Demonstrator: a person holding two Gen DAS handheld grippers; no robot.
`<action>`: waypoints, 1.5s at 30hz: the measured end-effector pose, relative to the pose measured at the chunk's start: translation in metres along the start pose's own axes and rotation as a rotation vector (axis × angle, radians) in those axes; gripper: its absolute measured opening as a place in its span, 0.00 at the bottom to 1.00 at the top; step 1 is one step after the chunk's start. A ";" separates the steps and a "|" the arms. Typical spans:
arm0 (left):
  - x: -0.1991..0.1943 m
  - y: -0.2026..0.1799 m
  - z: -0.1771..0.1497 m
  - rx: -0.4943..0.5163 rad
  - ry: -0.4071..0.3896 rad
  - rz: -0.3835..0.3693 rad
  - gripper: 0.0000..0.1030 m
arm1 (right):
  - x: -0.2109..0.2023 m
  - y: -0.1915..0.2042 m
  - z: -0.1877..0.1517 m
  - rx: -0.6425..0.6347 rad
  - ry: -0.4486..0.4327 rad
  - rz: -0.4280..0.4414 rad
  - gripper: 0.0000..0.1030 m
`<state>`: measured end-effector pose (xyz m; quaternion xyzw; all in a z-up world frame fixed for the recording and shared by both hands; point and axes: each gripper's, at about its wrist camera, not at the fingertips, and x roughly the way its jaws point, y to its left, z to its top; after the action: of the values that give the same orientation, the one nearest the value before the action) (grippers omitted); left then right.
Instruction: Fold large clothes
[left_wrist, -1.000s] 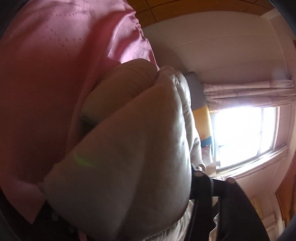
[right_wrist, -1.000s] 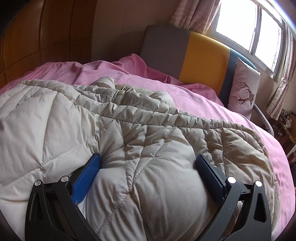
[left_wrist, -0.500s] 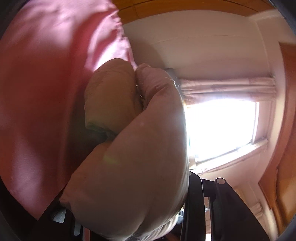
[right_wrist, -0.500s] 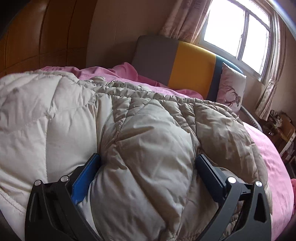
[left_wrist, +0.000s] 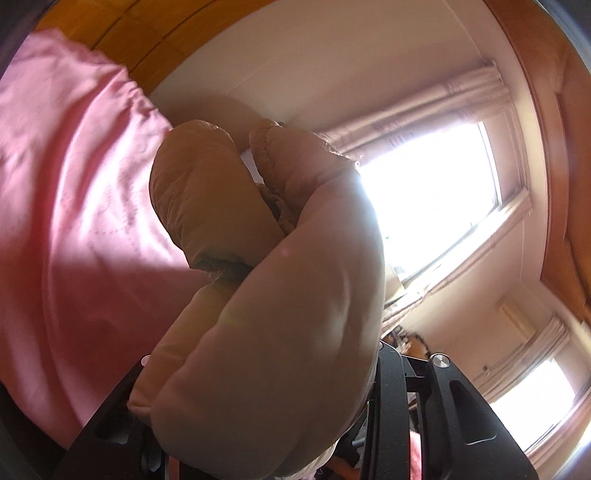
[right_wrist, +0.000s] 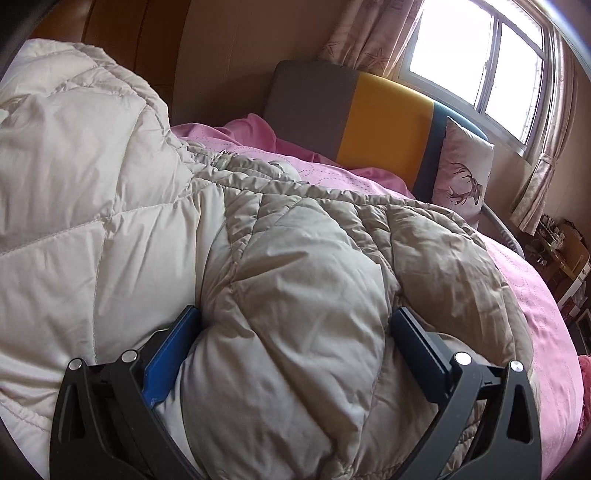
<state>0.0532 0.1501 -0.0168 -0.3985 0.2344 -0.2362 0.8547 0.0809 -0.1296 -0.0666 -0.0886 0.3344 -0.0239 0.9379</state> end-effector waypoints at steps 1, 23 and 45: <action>-0.005 -0.002 -0.006 0.015 0.000 0.005 0.33 | -0.001 -0.001 0.004 -0.011 0.029 0.002 0.98; -0.022 -0.005 -0.016 0.024 0.010 0.086 0.33 | 0.031 -0.002 0.069 0.031 0.045 0.085 0.98; 0.011 -0.128 -0.043 0.432 0.049 0.213 0.34 | -0.027 0.000 -0.007 0.078 0.002 0.090 0.98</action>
<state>0.0089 0.0460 0.0575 -0.1738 0.2397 -0.1988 0.9343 0.0552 -0.1279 -0.0550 -0.0370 0.3380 0.0051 0.9404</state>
